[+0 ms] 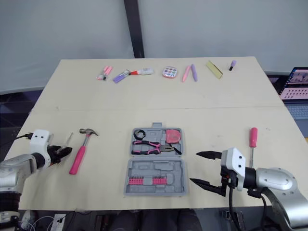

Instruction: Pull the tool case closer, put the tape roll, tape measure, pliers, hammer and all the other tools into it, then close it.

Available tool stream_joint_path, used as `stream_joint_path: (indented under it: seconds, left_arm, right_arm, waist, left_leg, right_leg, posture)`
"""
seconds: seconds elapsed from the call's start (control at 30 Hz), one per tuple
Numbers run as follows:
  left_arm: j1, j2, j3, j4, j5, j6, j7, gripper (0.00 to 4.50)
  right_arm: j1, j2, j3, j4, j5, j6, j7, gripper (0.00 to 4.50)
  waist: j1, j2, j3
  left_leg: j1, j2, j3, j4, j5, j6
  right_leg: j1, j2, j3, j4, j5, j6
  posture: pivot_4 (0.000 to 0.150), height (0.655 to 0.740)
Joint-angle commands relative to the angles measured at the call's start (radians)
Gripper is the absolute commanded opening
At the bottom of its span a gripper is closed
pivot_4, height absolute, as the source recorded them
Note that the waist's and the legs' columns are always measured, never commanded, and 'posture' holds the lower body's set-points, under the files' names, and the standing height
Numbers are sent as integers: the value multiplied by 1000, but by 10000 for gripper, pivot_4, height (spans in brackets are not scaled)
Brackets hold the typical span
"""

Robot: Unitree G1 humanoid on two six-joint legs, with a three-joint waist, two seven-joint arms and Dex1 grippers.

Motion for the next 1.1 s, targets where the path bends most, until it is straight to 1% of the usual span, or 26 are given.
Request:
stream_joint_path:
  seconds: [0.03,0.07,0.1,0.3,0.47,0.57,0.63,0.7,0.77,0.87,1.1]
  left_arm:
    - [28,-8,-4,7,16,32,13,5886]
    - [28,-8,-2,5,17,34,15,881]
    - [29,-8,0,4,18,37,17,283]
    - [32,5,31,4,21,40,34,294]
    - [50,62,72,-36,29,28,30,294]
    - [96,138,96,-121,27,10,-26,294]
    - [155,202,88,-232,0,-21,-140,294]
    - [213,243,75,-334,-32,-53,-248,294]
    - [269,283,52,-445,-70,-65,-358,294]
    - [272,306,4,-548,-99,-72,-436,294]
    - [73,269,-226,-677,-125,21,-469,294]
  right_arm:
    - [-4,-8,-31,-38,11,-3,-8,45000]
    - [-4,-8,-31,-38,11,-2,-9,45000]
    - [-5,-8,-30,-37,11,-2,-9,45000]
    - [-4,-7,-32,-34,12,-6,-9,45000]
    - [-5,-2,-31,-32,16,-13,-6,45000]
    - [-12,-4,-32,-22,17,-15,-1,45000]
    - [-18,-6,-32,-11,19,-18,9,45000]
    - [-23,-7,-29,-5,22,-18,17,45000]
    - [-36,-10,-20,10,18,-23,33,45000]
    - [-57,-10,-8,40,-4,-48,50,45000]
    - [-62,-2,3,53,-17,-62,48,45000]
  waist:
    - [-2,0,0]
    - [-3,0,0]
    - [-3,0,0]
    - [-6,0,0]
    - [-22,0,0]
    - [-31,-4,2]
    - [-31,-8,3]
    - [-29,-9,4]
    - [-23,-8,4]
    - [-22,-7,5]
    - [-24,-7,5]
  left_leg:
    - [0,0,0,0,0,0]
    - [0,0,0,0,0,0]
    - [0,0,0,0,0,0]
    - [0,0,0,0,0,0]
    - [0,0,0,-1,0,0]
    - [0,1,0,-4,0,0]
    - [-1,1,0,-5,0,0]
    - [-2,1,0,-5,0,0]
    - [-2,0,1,-5,0,0]
    - [-1,0,1,-5,0,0]
    - [-2,1,0,-5,0,0]
  right_leg:
    - [0,0,0,0,0,0]
    - [0,0,0,0,0,0]
    - [0,0,0,0,0,0]
    - [0,0,0,0,0,0]
    - [-1,0,0,0,0,0]
    - [-2,0,0,0,0,0]
    - [-2,0,0,0,0,0]
    - [-2,0,0,-1,0,0]
    - [-1,0,0,-2,0,0]
    - [0,0,0,-5,0,0]
    - [-1,0,1,-2,0,0]
  posture:
    - [1500,7400]
    - [1500,7400]
    - [1500,7400]
    - [1500,7400]
    - [1500,7400]
    - [1500,7400]
    - [1500,7400]
    - [1500,7400]
    - [1500,7400]
    - [1500,7400]
    - [1500,7400]
